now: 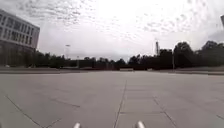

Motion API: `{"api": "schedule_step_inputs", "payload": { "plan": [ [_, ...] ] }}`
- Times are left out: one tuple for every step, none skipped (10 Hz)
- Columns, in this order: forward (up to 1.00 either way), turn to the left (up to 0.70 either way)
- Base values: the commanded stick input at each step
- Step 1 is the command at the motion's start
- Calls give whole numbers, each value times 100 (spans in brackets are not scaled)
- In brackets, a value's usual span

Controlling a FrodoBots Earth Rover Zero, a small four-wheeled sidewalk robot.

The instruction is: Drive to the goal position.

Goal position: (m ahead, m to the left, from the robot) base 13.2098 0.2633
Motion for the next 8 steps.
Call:
{"api": "schedule_step_inputs", "payload": {
  "plan": [
    [70,0],
    [70,0],
    [70,0],
    [70,0],
    [70,0],
    [70,0],
    [70,0],
    [70,0]
  ]
}}
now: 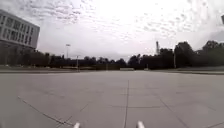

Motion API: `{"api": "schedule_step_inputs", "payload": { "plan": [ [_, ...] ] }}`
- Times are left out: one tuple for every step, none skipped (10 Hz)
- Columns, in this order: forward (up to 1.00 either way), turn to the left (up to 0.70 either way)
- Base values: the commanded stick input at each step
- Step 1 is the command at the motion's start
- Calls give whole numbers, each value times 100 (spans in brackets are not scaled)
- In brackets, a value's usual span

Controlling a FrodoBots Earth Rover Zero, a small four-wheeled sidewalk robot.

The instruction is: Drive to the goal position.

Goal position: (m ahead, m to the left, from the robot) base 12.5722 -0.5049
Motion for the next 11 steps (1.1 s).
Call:
{"api": "schedule_step_inputs", "payload": {
  "plan": [
    [70,0],
    [70,0],
    [70,0],
    [70,0],
    [70,0],
    [70,0],
    [70,0],
    [70,0],
    [70,0],
    [70,0],
    [70,0]
  ]
}}
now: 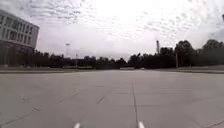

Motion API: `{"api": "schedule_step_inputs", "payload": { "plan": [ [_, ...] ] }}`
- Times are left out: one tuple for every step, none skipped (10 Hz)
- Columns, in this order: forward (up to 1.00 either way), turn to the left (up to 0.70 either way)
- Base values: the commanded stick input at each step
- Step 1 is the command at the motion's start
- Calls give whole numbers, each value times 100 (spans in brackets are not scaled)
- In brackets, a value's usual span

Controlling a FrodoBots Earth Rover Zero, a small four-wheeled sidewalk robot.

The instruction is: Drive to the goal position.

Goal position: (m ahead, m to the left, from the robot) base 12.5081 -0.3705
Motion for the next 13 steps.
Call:
{"api": "schedule_step_inputs", "payload": {
  "plan": [
    [70,0],
    [70,0],
    [70,0],
    [70,0],
    [70,0],
    [70,0],
    [70,0],
    [70,0],
    [70,0],
    [70,0],
    [70,0],
    [70,0],
    [70,0]
  ]
}}
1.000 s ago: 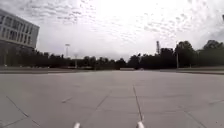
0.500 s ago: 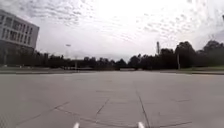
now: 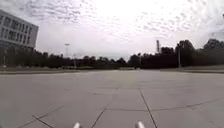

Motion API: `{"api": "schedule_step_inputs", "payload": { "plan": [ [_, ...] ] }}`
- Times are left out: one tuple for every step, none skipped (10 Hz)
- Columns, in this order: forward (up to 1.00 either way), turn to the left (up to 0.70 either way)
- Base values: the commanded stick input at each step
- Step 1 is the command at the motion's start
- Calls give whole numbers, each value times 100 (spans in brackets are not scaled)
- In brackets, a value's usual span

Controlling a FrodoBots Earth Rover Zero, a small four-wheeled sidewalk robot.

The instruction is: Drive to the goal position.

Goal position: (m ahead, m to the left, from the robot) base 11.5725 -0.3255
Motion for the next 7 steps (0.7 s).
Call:
{"api": "schedule_step_inputs", "payload": {
  "plan": [
    [70,0],
    [70,0],
    [70,0],
    [70,0],
    [70,0],
    [70,0],
    [70,0]
  ]
}}
